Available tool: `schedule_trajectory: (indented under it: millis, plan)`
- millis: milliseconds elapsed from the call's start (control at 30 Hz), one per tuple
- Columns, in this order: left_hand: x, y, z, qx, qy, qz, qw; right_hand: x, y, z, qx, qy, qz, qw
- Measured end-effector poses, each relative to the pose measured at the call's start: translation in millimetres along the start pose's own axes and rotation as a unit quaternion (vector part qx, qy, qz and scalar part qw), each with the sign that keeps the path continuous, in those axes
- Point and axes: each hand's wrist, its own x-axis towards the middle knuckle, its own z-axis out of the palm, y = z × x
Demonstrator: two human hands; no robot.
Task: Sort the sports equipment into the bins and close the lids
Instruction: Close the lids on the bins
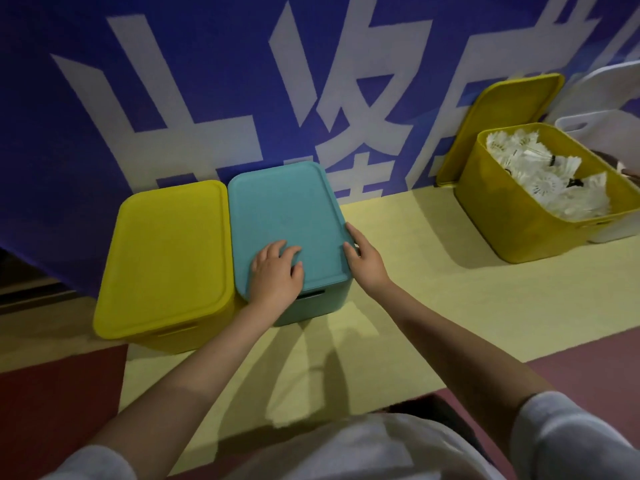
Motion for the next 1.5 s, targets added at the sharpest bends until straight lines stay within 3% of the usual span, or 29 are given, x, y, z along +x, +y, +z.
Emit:
schedule_trajectory:
  millis: [133,233,400,533,700,833,1033,1167,1333,1500]
  plan:
    - [14,29,1,-0.076,0.008,0.023,0.997,7,9,-25,0.019,-0.028,-0.024,0.999]
    - [29,78,6,-0.167,0.016,0.019,0.986,29,19,-72,0.043,-0.004,-0.019,0.999]
    - [73,196,38,-0.271,0.028,0.012,0.962,77,11,-199,0.104,0.095,-0.053,0.989]
    - [114,301,81,-0.32,-0.011,-0.022,0.947,116,7,-316,0.155,0.141,-0.089,0.974]
    - [178,398,106,-0.347,-0.017,-0.057,0.936,181,28,-442,0.081,0.204,-0.069,0.973]
    - [242,435,107,-0.337,0.022,-0.068,0.939,232,23,-506,-0.02,0.19,-0.079,0.978]
    - [324,454,96,-0.314,0.064,-0.086,0.943,312,25,-544,-0.129,0.12,-0.104,0.979]
    - [341,458,113,-0.357,0.071,-0.081,0.928,343,38,-539,-0.057,0.112,-0.123,0.984]
    - [339,467,131,-0.461,0.109,-0.106,0.874,361,48,-529,-0.029,0.128,-0.136,0.982]
    - [334,474,122,-0.461,0.132,-0.08,0.874,365,44,-524,0.002,0.139,-0.123,0.983]
